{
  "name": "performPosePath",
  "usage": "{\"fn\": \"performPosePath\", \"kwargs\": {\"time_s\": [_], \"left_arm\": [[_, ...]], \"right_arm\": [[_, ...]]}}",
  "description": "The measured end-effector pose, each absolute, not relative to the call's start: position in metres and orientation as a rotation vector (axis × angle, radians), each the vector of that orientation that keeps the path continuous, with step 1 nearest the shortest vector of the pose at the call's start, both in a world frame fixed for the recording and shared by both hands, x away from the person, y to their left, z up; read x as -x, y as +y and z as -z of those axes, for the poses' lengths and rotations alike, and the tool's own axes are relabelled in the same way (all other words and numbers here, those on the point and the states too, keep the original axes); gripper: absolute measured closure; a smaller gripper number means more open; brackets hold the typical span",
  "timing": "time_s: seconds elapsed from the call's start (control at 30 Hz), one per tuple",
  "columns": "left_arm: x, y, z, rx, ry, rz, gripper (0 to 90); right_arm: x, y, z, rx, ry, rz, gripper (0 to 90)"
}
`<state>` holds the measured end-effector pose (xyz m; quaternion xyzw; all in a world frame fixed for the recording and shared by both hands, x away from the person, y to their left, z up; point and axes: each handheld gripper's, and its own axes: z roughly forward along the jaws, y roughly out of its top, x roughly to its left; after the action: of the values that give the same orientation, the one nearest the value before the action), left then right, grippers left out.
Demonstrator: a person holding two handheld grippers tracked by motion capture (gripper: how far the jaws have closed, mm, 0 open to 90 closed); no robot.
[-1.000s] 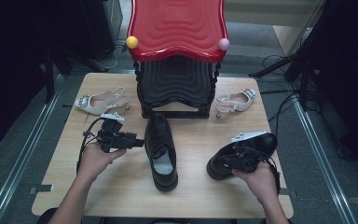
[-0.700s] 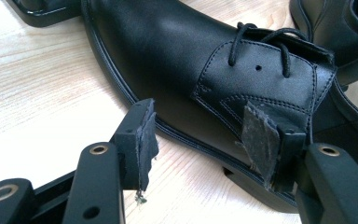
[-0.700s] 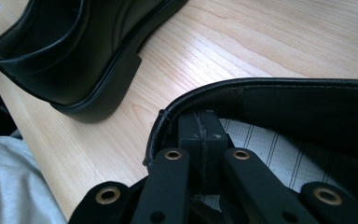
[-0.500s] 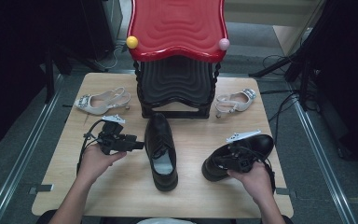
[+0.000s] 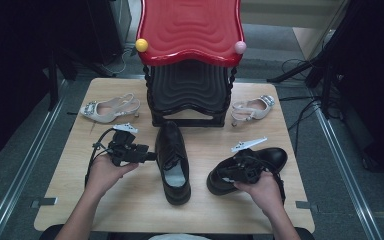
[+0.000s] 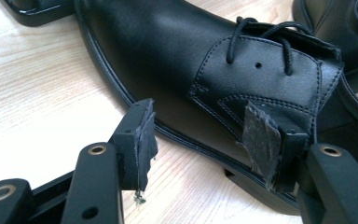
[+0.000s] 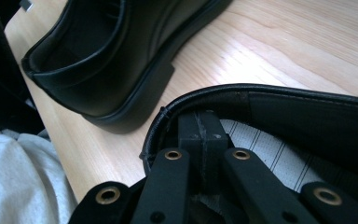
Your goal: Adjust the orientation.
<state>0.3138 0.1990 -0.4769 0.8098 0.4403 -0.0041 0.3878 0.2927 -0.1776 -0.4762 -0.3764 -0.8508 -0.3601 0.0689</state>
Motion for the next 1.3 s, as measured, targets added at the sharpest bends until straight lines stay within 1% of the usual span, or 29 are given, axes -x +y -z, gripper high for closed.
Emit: {"fn": "performPosePath", "kwargs": {"time_s": [0.27, 0.6, 0.77, 1.03, 1.2, 1.3], "left_arm": [[-0.313, 0.197, 0.478, -2.052, 1.104, 0.023, 43.8], [-0.312, 0.205, 0.47, -2.019, 1.108, -0.012, 43.8], [-0.313, 0.203, 0.471, -2.029, 1.114, -0.017, 43.9], [-0.317, 0.2, 0.474, -2.03, 1.105, -0.017, 43.9], [-0.319, 0.201, 0.476, -2.022, 1.115, -0.011, 44.1], [-0.321, 0.202, 0.476, -2.013, 1.111, -0.016, 44.1]], "right_arm": [[-0.284, -0.162, 0.475, 1.078, -2.607, 1.062, 90.0], [-0.269, -0.14, 0.474, 1.0, -2.66, 1.061, 90.0], [-0.262, -0.135, 0.474, 0.976, -2.692, 1.071, 90.0], [-0.258, -0.163, 0.455, 1.039, -2.652, 1.2, 90.0], [-0.258, -0.194, 0.444, 1.153, -2.655, 1.285, 90.0], [-0.258, -0.21, 0.443, 1.23, -2.663, 1.31, 90.0]]}}
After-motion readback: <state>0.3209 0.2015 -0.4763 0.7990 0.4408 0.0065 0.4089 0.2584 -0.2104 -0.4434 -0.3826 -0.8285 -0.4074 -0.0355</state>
